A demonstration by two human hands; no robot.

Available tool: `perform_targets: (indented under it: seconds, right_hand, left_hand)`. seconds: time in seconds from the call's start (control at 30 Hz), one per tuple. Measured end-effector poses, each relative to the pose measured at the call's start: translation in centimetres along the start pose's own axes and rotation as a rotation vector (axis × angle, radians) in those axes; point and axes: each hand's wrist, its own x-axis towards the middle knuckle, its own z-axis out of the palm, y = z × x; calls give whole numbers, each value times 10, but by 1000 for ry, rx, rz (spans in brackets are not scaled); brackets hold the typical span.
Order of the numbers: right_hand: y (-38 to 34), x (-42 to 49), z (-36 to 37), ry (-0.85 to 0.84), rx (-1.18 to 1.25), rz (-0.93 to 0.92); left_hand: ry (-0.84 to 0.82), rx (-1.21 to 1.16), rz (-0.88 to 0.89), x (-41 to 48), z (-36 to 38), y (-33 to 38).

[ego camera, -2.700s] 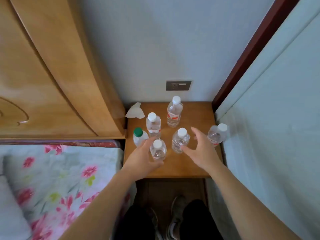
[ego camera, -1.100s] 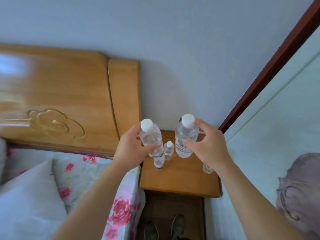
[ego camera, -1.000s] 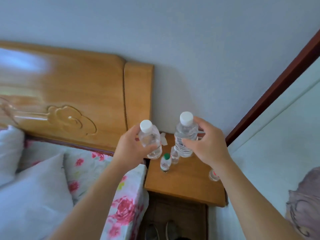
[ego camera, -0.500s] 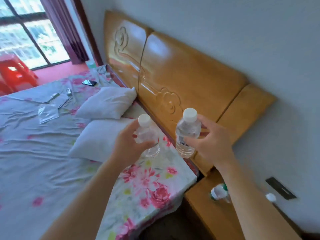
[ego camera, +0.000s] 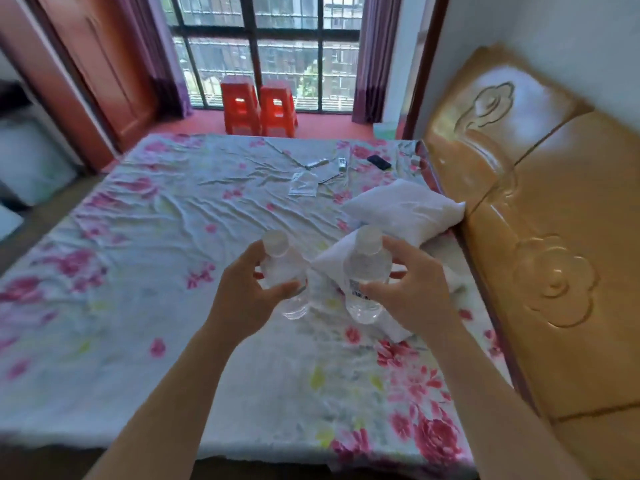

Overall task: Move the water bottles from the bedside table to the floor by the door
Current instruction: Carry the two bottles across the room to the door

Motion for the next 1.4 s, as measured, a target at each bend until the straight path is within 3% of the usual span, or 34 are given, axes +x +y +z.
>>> perform_targets:
  seconds: [0.4,0.93,1.1,1.4]
  right_hand:
    - [-127,41,228,-424,174,-185]
    - [-303,22,485,-1100,270,-577]
    - [-360,-20,566,-1186,257,-637]
    - [-465,-78,701,-1220,222,-692]
  left_hand:
    - [398,218,-274,-71,-215,-88]
    - [995,434,-663,-200,-394,-119]
    - [1104,414,-714,-246,-460,-148]
    - [1143,398,-744,-299,-609,-215]
